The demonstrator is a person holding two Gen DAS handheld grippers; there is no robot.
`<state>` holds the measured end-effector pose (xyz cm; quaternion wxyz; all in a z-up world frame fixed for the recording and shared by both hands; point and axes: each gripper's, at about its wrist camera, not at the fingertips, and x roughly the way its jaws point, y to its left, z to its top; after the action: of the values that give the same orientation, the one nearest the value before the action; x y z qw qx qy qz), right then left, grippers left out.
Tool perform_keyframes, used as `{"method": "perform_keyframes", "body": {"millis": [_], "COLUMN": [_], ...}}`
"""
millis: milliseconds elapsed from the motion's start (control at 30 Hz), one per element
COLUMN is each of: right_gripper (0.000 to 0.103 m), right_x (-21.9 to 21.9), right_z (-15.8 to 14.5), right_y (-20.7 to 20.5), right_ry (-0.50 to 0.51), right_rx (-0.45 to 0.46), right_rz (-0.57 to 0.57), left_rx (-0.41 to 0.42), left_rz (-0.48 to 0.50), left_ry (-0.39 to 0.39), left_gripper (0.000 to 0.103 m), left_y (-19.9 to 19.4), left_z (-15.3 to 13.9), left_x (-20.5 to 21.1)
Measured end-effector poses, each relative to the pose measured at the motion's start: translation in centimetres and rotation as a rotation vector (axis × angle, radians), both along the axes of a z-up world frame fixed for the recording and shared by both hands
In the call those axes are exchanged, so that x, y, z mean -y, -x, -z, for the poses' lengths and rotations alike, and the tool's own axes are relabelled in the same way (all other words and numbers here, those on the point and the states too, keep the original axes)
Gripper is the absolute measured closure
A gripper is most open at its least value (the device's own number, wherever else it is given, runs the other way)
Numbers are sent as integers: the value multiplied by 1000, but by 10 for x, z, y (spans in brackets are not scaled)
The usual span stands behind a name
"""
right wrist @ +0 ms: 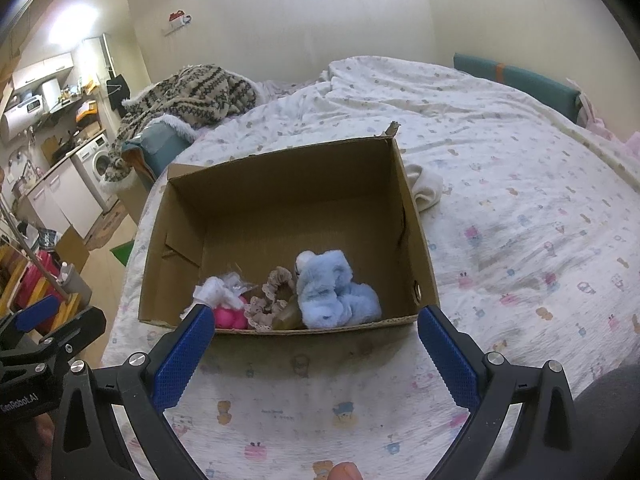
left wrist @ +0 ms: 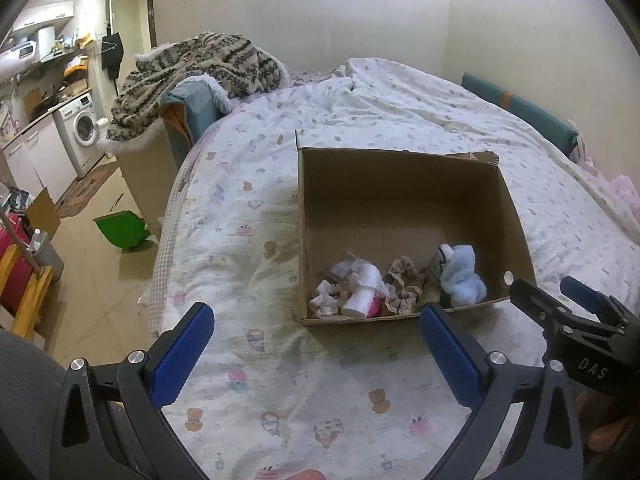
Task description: Organize soft objects
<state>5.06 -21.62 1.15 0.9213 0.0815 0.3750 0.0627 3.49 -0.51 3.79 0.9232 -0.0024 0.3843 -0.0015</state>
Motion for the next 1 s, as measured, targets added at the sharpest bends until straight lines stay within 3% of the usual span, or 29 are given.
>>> {"method": "perform_keyframes", "body": {"millis": [1000], "right_gripper": [0], "right_x": [4], "right_z": [4], "right_y": [-3], "right_ry": [-2], "right_rx": [-2], "right_rz": [10], "left_rx": [-4], "left_rz": [1], "left_ry": [23], "left_gripper": [0], "left_y": [-2], "left_z": [0], "left_x": [1]}}
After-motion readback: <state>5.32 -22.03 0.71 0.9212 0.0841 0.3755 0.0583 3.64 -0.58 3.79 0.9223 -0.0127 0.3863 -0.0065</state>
